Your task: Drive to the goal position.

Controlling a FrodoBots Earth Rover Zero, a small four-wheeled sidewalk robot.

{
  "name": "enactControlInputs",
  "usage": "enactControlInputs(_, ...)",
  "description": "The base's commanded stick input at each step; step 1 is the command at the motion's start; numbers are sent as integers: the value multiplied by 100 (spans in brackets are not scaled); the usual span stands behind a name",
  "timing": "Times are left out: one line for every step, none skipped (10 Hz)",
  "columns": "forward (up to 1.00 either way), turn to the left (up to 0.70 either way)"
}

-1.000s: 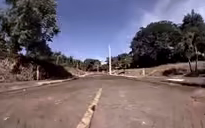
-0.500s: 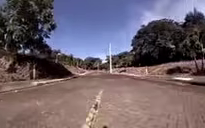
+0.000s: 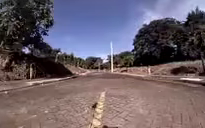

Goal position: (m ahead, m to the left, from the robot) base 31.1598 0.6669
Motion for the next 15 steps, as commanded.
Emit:
enactControlInputs(100, 0)
enactControlInputs(100, 0)
enactControlInputs(100, 0)
enactControlInputs(100, 0)
enactControlInputs(100, 0)
enactControlInputs(100, 0)
enactControlInputs(100, 0)
enactControlInputs(100, 0)
enactControlInputs(100, 0)
enactControlInputs(100, 0)
enactControlInputs(100, 0)
enactControlInputs(100, 0)
enactControlInputs(100, -6)
enactControlInputs(100, -27)
enactControlInputs(100, -20)
